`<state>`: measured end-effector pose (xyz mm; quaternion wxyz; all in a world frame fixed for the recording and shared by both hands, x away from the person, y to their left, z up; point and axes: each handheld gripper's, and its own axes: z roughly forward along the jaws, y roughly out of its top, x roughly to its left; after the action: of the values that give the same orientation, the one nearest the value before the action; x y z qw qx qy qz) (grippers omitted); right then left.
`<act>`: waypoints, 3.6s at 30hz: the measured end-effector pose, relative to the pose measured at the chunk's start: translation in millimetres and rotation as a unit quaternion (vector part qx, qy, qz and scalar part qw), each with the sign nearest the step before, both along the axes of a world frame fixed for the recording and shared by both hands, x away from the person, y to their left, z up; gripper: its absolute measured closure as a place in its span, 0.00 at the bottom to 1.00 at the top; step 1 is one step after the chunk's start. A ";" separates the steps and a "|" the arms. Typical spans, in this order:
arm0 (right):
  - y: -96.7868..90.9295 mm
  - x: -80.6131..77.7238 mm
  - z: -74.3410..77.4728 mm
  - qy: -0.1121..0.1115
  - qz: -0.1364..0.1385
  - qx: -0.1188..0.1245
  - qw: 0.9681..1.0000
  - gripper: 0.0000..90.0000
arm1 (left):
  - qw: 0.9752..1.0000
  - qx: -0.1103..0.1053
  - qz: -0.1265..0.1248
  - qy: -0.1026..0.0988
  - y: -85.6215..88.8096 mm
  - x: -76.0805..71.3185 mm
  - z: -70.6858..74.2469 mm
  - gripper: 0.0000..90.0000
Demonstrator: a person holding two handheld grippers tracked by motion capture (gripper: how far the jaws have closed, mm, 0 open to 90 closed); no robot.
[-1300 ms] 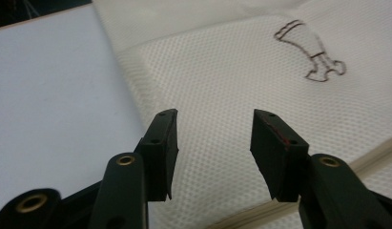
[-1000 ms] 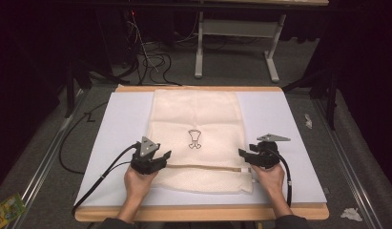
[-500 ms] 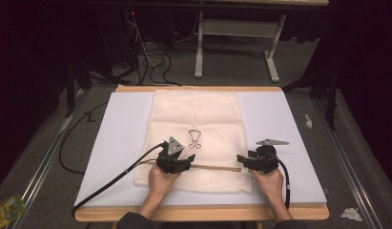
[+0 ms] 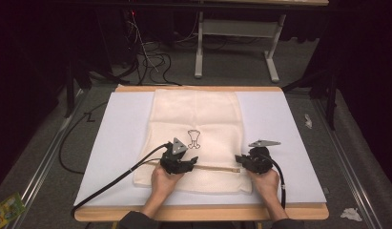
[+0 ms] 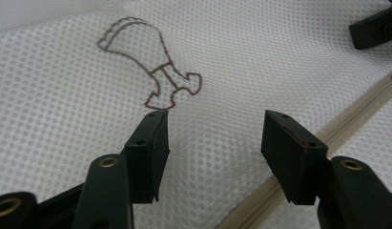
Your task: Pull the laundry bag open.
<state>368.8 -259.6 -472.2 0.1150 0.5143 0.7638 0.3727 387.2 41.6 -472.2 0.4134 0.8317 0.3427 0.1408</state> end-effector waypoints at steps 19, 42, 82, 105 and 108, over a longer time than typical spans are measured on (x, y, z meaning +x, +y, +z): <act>-4.7 -0.2 21.2 -0.024 0.016 0.022 0.999 0.97 | 0.999 0.000 -0.041 0.018 -25.3 -6.1 2.0 0.50; -8.9 6.1 30.1 -0.027 0.026 0.052 0.998 0.97 | 0.995 -0.012 -0.097 0.036 -69.0 -13.3 13.7 0.52; -3.4 5.1 37.2 -0.032 0.036 0.059 0.997 0.97 | 0.987 -0.024 -0.149 0.053 -102.6 -21.3 16.6 0.75; -7.1 4.8 34.2 -0.029 0.035 0.068 0.997 0.97 | 0.982 -0.042 -0.166 0.079 -105.4 -18.8 15.7 0.77; -7.5 4.6 34.4 -0.030 0.035 0.069 0.997 0.97 | 0.983 -0.043 -0.162 0.079 -105.5 -17.8 15.9 0.77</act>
<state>373.4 -267.1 -437.8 0.0890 0.4826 0.7499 0.4436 369.4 -64.0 -456.3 0.4379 0.8662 0.2406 -0.0088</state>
